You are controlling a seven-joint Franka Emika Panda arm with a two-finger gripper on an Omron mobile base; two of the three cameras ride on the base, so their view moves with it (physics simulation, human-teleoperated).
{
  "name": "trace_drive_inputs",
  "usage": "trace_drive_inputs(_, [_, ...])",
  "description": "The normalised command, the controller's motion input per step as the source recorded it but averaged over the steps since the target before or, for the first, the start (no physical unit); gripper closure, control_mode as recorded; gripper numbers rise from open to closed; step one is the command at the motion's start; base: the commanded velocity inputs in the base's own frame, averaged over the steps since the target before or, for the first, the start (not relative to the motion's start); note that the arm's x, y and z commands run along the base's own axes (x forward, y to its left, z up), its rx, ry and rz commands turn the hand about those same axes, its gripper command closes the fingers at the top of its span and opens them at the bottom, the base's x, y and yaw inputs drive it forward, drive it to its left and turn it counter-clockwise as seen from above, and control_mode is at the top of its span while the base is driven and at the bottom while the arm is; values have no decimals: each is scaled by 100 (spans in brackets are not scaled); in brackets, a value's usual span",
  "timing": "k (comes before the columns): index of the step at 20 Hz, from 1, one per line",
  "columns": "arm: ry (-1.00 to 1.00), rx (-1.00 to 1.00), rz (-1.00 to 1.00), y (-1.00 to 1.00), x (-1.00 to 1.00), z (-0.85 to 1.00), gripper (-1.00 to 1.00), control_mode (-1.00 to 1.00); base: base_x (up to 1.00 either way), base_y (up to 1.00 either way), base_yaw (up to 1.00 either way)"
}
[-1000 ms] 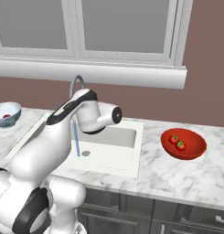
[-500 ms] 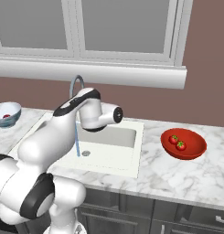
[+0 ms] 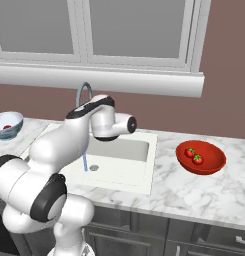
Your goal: Pick the tomatos from the sink and place them in one bowl. Place the peach in the other bowl. Then turn off the sink faucet.
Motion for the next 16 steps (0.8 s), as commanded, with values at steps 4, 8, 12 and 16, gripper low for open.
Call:
trace_drive_inputs(4, [4, 0, 1, 0, 14, -5, -100, -100, 0, 0, 0])
trace_drive_inputs(8, [1, 0, 0, 0, 25, -3, -100, -100, 0, 0, 0])
trace_drive_inputs(12, [0, 0, 0, 0, 22, -9, -100, -100, 0, 0, 0])
trace_drive_inputs(16, [0, 0, 0, 0, 23, -19, -100, -100, 0, 0, 0])
